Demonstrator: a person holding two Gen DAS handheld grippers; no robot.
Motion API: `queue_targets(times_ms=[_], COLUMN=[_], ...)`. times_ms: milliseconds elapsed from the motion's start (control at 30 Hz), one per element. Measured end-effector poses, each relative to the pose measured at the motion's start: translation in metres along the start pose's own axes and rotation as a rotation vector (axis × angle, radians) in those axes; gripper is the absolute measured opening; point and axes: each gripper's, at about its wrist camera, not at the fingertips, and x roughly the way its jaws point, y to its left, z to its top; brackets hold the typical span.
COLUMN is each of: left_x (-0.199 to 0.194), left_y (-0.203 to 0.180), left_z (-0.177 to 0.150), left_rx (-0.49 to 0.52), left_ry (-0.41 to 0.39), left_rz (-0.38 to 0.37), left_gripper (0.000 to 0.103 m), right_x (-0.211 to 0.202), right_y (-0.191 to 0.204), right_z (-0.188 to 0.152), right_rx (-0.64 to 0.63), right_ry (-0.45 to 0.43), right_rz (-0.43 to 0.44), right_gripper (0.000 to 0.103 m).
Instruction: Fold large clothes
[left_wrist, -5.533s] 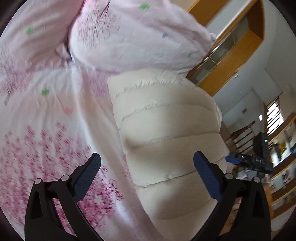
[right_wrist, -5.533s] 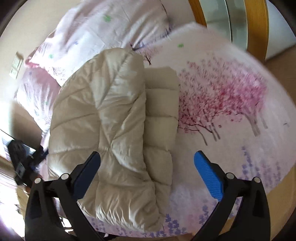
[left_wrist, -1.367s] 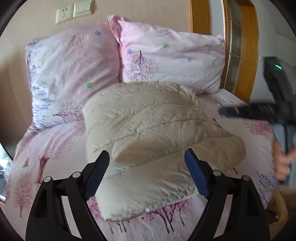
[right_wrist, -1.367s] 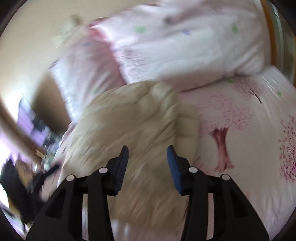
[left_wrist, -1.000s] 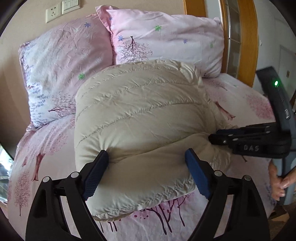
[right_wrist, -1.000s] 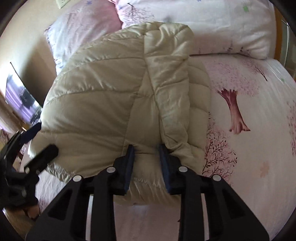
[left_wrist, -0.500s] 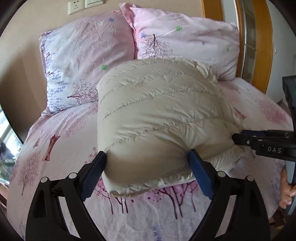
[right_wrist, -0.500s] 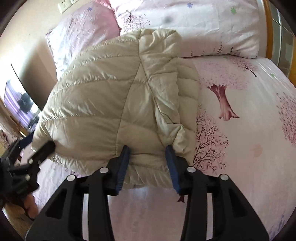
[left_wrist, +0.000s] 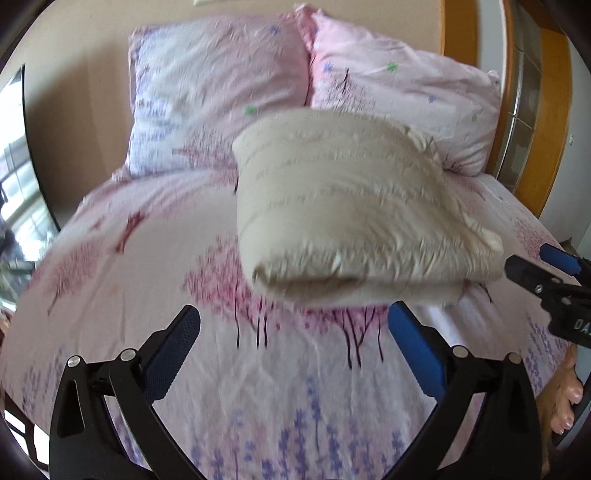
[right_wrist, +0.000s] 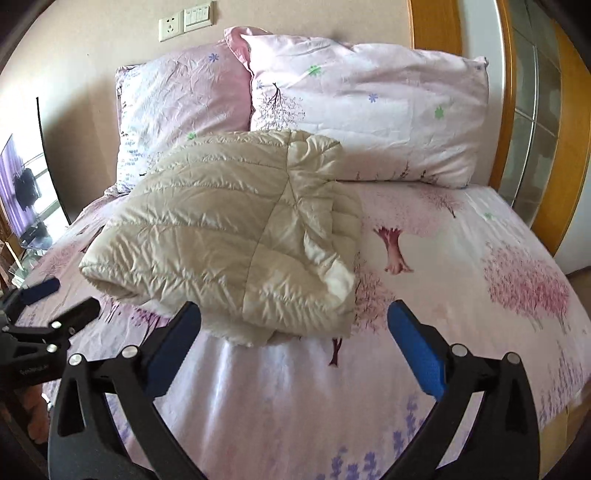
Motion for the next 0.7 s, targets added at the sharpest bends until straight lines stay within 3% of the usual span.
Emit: queue_targets(times_ms=[267, 467, 700], left_x=[-0.004, -0.003, 0.000], left_y=[0.002, 0.002, 0.000], left_z=[-0.013, -0.015, -0.013], left_rx=[-0.014, -0.027, -0.017], left_ry=[0.079, 0.156, 0.223], left_rz=[-0.004, -0.017, -0.004], left_gripper=[0.102, 0.102, 0.102], right_x=[0.002, 0.011, 0.016], right_y=[0.006, 0.009, 0.020], right_z=[-0.010, -0.013, -0.015], right_rx=[0.026, 0.036, -0.020], right_ry=[0.104, 0.227, 0.295], right_rz=[0.031, 0.017, -0.022], right_gripper=[0.101, 0.101, 0.101])
